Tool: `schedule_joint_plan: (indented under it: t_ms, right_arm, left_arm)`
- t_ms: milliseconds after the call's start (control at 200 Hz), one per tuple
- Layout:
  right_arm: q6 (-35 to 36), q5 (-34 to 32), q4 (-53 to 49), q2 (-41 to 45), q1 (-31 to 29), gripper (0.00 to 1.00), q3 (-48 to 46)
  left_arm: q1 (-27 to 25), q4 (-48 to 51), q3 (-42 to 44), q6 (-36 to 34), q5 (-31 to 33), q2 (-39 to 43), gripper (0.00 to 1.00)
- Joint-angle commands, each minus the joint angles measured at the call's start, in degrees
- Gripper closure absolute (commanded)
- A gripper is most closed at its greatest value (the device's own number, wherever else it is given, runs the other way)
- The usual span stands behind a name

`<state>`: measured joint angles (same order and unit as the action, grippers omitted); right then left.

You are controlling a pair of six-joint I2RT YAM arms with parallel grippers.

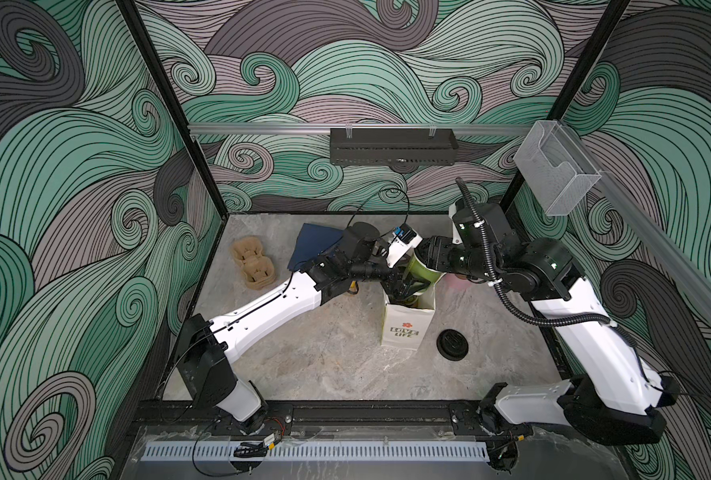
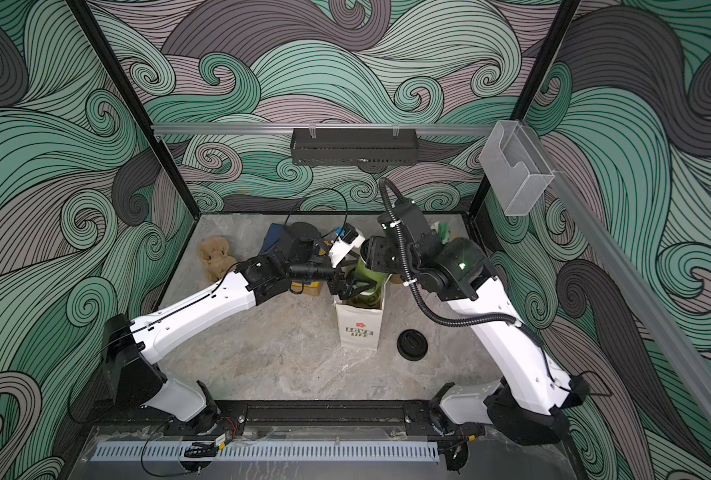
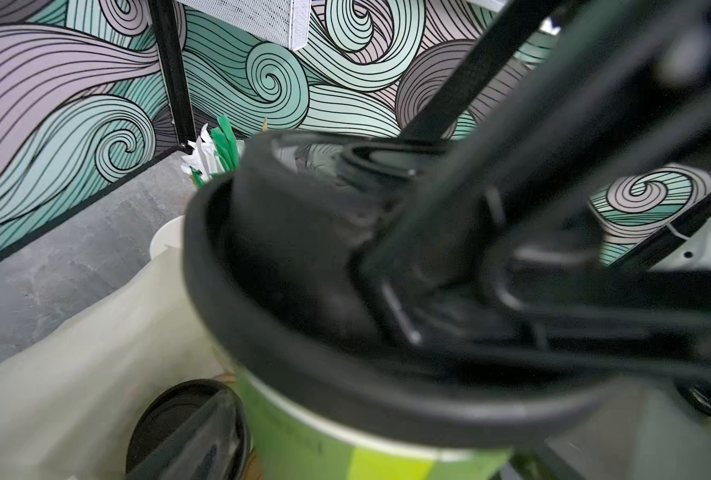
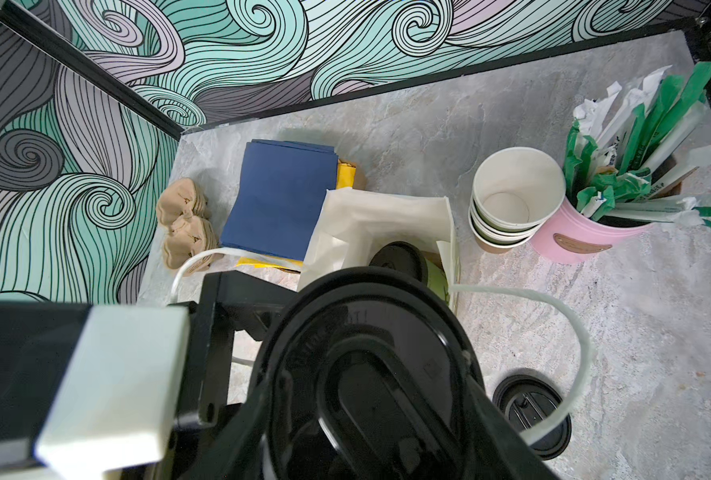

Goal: Pack the takeout coffee

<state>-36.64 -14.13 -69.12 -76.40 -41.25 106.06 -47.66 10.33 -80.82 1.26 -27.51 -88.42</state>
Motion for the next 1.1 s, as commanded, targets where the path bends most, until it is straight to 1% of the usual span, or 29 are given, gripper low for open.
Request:
schedule_joint_plan:
  t_ms: [0,95,195,280,325,440,555,650,805,911,991,1091]
  right_arm:
    - [-1.3,1.2,0.2,1.0,-0.3,0.46,-0.1]
    - [-1.8,1.3,0.1,1.2,-0.3,0.46,-0.5]
    - [-2.0,1.2,-0.3,1.4,-0.3,0.46,-0.6]
    - [-2.1,1.3,-0.7,1.5,-0.3,0.43,-0.6]
    - [-2.1,1.4,-1.1,1.4,-0.3,0.41,-0.5]
    - [-2.1,1.7,-3.2,1.3,-0.3,0.32,0.7]
    - [-1.3,3.0,-7.9,1.3,-0.2,0.2,3.4]
    - [-1.2,4.8,-13.3,1.0,0.1,0.15,6.1]
    - [-3.1,9.6,-18.7,0.9,1.4,0.13,10.0]
    - [-3.1,12.7,-20.9,-0.5,2.1,0.13,12.6]
    - [-2.3,13.9,-22.3,-2.0,2.1,0.13,14.1]
    - [-1.4,13.9,-23.0,-2.8,2.2,0.13,14.6]
  left_arm:
    - [-0.1,-2.2,-0.4,-1.7,-1.4,-0.8,0.17]
    - [-0.1,-2.3,-0.5,-2.6,-1.9,-0.9,0.23]
    - [-0.1,-2.4,-0.1,-3.5,-2.0,-0.7,0.32]
    - [0.0,-2.6,0.3,-4.4,-2.2,-0.5,0.39]
    - [-0.1,-2.5,0.5,-4.8,-2.4,-0.3,0.4]
    - [-0.2,-2.6,1.0,-6.3,-2.5,0.3,0.41]
    - [-0.1,-2.5,1.6,-8.7,-2.5,0.9,0.41]
    - [-0.2,-2.0,1.8,-11.7,-2.6,1.3,0.42]
    - [-0.2,-1.5,1.8,-16.2,-3.2,2.0,0.42]
    - [-0.4,-0.7,1.5,-18.9,-3.8,2.5,0.42]
    - [-0.8,0.2,1.4,-20.8,-3.9,2.7,0.42]
    - [-1.2,0.3,1.5,-21.2,-4.3,3.1,0.42]
